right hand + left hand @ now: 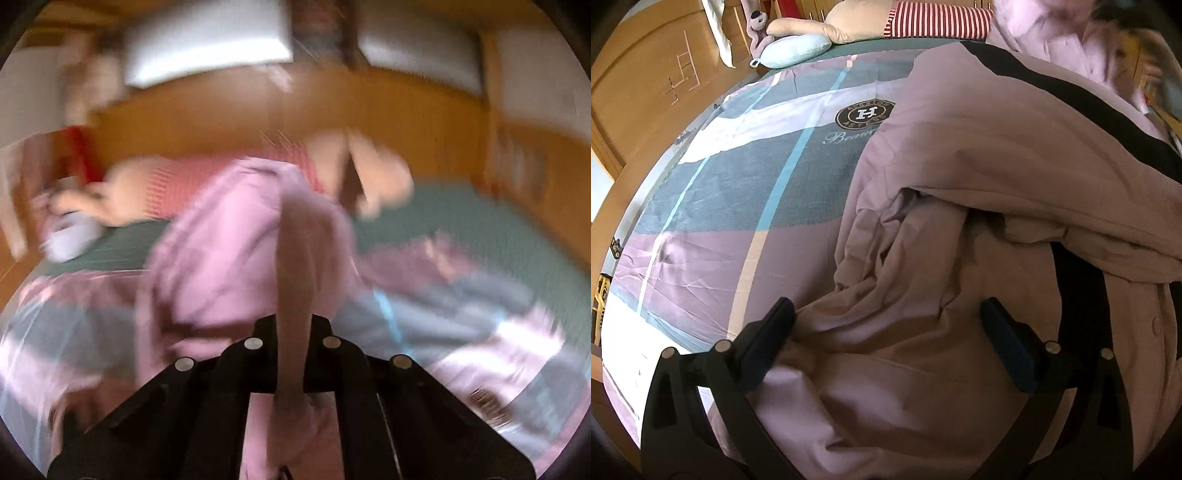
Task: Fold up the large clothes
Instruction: 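Close the right gripper on the jacket bundle and lift it up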
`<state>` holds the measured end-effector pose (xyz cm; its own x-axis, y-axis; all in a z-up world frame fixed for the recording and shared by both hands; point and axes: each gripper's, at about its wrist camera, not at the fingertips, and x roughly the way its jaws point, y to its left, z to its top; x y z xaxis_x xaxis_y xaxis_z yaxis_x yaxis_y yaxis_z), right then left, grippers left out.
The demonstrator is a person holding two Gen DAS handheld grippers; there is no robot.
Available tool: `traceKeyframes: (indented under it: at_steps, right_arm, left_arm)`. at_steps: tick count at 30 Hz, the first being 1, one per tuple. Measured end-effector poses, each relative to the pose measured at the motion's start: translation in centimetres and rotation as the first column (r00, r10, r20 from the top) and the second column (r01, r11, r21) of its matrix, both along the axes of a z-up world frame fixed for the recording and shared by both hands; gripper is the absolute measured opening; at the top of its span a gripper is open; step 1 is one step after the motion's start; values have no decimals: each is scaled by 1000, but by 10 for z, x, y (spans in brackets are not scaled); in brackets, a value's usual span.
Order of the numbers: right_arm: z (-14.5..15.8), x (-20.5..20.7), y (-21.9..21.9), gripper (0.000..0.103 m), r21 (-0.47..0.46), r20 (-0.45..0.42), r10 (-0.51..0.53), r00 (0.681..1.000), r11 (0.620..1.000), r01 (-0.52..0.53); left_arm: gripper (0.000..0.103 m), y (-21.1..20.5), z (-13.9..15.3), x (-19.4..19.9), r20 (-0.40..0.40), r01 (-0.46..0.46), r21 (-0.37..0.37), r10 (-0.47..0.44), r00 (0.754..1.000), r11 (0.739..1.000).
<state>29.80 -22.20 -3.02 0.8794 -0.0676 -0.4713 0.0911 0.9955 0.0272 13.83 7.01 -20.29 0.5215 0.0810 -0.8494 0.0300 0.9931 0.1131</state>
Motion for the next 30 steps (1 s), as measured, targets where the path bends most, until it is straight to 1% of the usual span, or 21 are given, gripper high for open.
traceKeyframes:
  at_steps: [1,2,4,5,7,9,10,11,12,13,14,16,18,19,21,22,25,26,27,28,30]
  right_arm:
    - [11,-43,9,4,-11,38,47,998,999,-47]
    - [15,-76,12,4,-6,53,79,995,997,-79]
    - [12,-143,10,4,30,63,110,992,993,-112]
    - [0,-178,2,4,82,39,107,994,991,-110]
    - [-28,-214,-8,5,135,-32,101,994,986,-96]
    - [-53,-237,-15,11,105,-151,49,987,994,-33]
    - [-62,-248,-23,16,120,-207,9,978,993,16]
    - [-69,-260,-34,23,175,-246,-18,969,983,63]
    - [-73,-272,-44,49,214,-274,-48,961,971,109]
    - [-75,-283,-51,70,226,-288,-88,954,961,157]
    - [-75,-300,-59,74,214,-293,-148,945,953,216]
    - [-71,-319,-70,75,220,-306,-195,932,938,269]
    - [-63,-331,-76,75,274,-299,-192,935,921,277]
    - [-55,-334,-75,75,305,-284,-178,942,915,265]
    - [-41,-331,-63,83,335,-258,-130,957,918,215]
    - [-34,-325,-50,90,356,-243,-89,966,918,174]
    - [-22,-305,-4,99,411,-204,44,978,910,45]
    - [-19,-293,20,102,403,-204,99,974,915,-9]
    - [-19,-284,35,102,385,-210,130,969,922,-40]
    - [-20,-274,59,102,343,-230,167,959,936,-81]
    - [-26,-258,102,102,220,-281,218,934,963,-159]
  left_arm:
    - [101,0,0,1,-4,-3,-2,3,1000,1000]
    - [101,0,0,1,-8,-5,-3,5,1000,1000]
    - [101,1,1,1,-18,-7,-5,7,1000,1000]
    - [101,2,1,1,-27,-9,-10,9,1000,1000]
    - [101,4,3,2,-42,-20,-24,19,999,1000]
    - [101,7,6,2,-47,-33,-42,31,998,999]
    - [101,8,8,1,-46,-38,-48,36,998,998]
    - [101,10,10,0,-44,-45,-58,42,998,997]
    - [101,12,13,-1,-40,-52,-73,49,998,996]
    - [101,16,20,-3,-34,-64,-100,61,998,993]
    - [101,19,24,-4,-29,-72,-119,69,997,990]
    - [101,26,36,-7,-7,-89,-167,89,996,982]
    - [101,32,47,-11,28,-99,-212,108,994,972]
    - [101,33,52,-13,50,-92,-230,106,993,969]
    - [101,27,59,-16,85,-52,-254,76,993,966]
    - [101,23,60,-16,86,-31,-259,55,995,965]
    - [101,13,58,-18,51,10,-278,4,999,960]
    - [101,13,58,-17,43,9,-284,3,999,959]
    - [101,13,58,-17,36,5,-290,5,999,957]
    - [101,13,58,-17,32,3,-290,7,999,957]
    - [101,17,57,-14,26,-11,-277,18,999,961]
